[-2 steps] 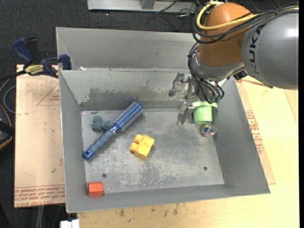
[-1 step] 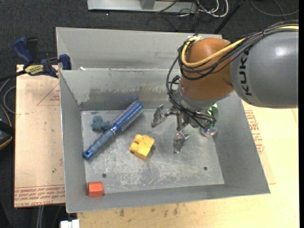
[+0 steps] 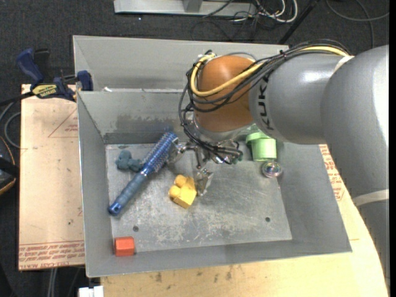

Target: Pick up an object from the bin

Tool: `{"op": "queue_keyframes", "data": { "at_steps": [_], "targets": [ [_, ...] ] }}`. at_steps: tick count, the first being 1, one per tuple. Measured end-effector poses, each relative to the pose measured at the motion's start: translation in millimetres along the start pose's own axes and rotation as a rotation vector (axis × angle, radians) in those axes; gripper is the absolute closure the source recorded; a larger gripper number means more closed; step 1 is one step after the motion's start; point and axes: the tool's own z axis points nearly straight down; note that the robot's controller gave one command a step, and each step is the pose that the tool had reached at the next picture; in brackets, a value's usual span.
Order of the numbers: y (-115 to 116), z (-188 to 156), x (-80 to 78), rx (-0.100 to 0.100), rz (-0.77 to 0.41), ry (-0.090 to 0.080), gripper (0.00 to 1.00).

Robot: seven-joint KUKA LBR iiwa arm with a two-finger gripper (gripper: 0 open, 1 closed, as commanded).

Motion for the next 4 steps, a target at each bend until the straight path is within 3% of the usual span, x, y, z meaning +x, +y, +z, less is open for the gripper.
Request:
{"op": "queue_keyframes", "data": {
  "at_steps": [1, 2, 3, 4],
  "targets": [
    [57.8, 9.0, -3.7, 0.011, 0.169, -0.02, 0.0],
    [88.9, 10.5, -58.8, 0.012, -0.202, -0.009, 0.0],
    [90.3, 7.6, -61.2, 0.01, -0.202, -0.017, 1.0],
    [119.9, -110.8, -78.8, 0.008, -0.181, -0.017, 1.0]
  ]
}}
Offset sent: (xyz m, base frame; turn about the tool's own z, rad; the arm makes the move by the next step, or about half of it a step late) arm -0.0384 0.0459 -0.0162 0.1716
